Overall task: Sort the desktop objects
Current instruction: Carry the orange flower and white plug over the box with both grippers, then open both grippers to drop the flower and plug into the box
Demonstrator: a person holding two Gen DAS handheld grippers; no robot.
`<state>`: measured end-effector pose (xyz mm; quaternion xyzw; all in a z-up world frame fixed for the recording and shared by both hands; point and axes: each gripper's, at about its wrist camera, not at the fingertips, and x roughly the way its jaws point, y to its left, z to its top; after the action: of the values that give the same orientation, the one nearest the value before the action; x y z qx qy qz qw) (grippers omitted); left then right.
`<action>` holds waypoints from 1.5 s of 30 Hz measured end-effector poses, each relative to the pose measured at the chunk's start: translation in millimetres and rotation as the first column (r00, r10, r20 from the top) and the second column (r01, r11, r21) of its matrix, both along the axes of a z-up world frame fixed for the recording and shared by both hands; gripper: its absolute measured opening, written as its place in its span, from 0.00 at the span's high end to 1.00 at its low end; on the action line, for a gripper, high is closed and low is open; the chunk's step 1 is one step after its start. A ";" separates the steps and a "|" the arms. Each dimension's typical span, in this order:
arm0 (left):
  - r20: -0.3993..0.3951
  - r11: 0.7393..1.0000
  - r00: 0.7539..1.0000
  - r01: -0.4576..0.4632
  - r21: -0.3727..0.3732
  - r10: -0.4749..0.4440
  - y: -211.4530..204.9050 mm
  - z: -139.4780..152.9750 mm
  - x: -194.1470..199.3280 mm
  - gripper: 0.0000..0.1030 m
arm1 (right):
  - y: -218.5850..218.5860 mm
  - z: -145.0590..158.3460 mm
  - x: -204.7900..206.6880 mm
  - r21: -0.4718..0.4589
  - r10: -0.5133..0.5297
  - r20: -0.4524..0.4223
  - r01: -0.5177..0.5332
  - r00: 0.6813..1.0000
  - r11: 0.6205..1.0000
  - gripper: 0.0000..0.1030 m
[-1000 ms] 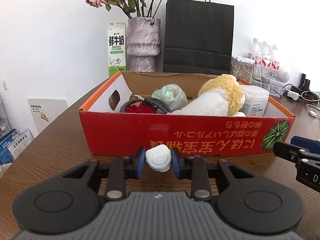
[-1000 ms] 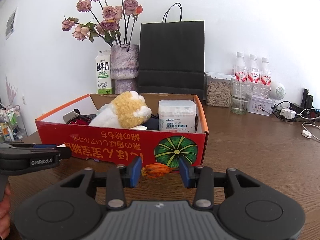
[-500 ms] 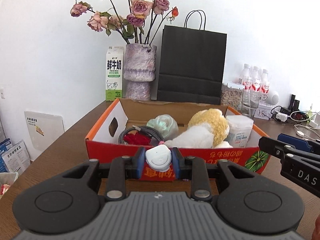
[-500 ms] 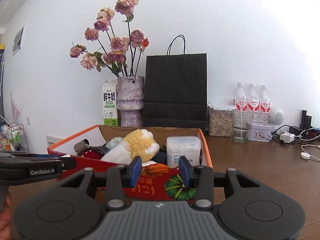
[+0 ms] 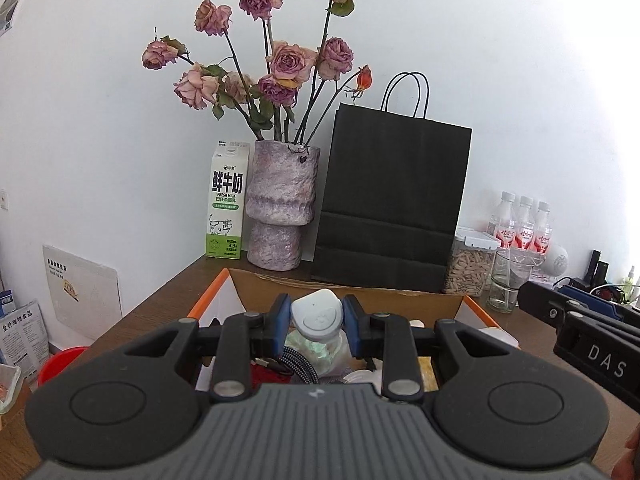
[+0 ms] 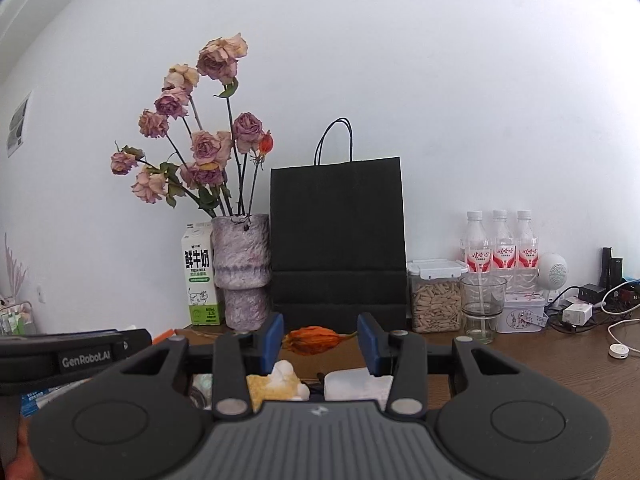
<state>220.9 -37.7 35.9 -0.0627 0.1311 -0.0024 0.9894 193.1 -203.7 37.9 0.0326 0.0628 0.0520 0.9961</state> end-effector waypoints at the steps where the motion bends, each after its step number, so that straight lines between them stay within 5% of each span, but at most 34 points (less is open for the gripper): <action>1: 0.002 1.000 1.000 -0.006 0.002 0.006 0.6 -0.7 6.8 0.72 | -0.6 -0.6 5.6 0.002 -0.003 0.002 0.003 1.000 1.000 0.62; 12: -0.065 1.000 0.998 -0.005 0.026 0.006 10.4 -22.6 67.9 0.72 | 7.5 -29.7 71.3 -0.022 0.017 -0.047 -0.018 0.999 1.000 0.62; 22: -0.069 0.997 0.997 -0.018 0.078 0.023 7.7 -32.5 72.7 0.72 | 14.5 -40.4 74.0 -0.065 0.024 -0.048 -0.027 0.999 0.998 0.61; 23: -0.062 0.996 0.998 -0.019 0.089 0.025 6.3 -32.8 70.9 0.69 | 14.7 -40.6 72.7 -0.067 0.028 -0.046 -0.031 0.999 0.997 0.61; 24: -0.052 0.995 0.998 -0.021 0.099 0.027 5.1 -32.9 68.5 0.50 | 15.0 -40.9 71.1 -0.071 0.029 -0.042 -0.032 0.999 0.997 0.57; 25: -0.035 0.994 0.999 -0.034 0.102 0.038 4.6 -33.1 65.7 0.34 | 15.5 -41.2 69.2 -0.077 0.022 -0.039 -0.025 0.999 0.997 0.39; 26: -0.008 0.994 0.999 -0.052 0.100 0.053 5.0 -33.3 61.4 0.00 | 15.7 -41.2 66.9 -0.084 0.015 -0.035 -0.018 0.999 0.996 0.27; 27: 0.034 0.992 0.997 -0.073 0.099 0.070 5.4 -32.9 55.4 0.00 | 15.3 -41.3 63.6 -0.086 0.010 -0.024 -0.012 1.000 0.996 0.06; 28: 0.067 0.991 0.995 -0.084 0.107 0.078 4.6 -30.9 50.2 0.00 | 14.9 -41.2 60.4 -0.086 0.006 -0.009 -0.006 1.000 0.996 0.00; 32: 0.128 0.986 0.987 -0.112 0.123 0.096 1.6 -27.9 38.6 0.00 | 16.5 -39.2 48.9 -0.100 0.005 0.031 -0.002 1.000 0.995 0.00; 45: 0.125 0.979 0.984 -0.147 0.144 0.129 2.6 -31.9 31.8 0.00 | 21.4 -42.7 44.9 -0.122 -0.004 0.021 0.007 1.000 0.992 0.00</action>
<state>252.7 -35.1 4.0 0.0044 0.0690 0.0728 0.9950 238.0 -182.3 -4.8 -0.0290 0.0553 0.0455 0.9970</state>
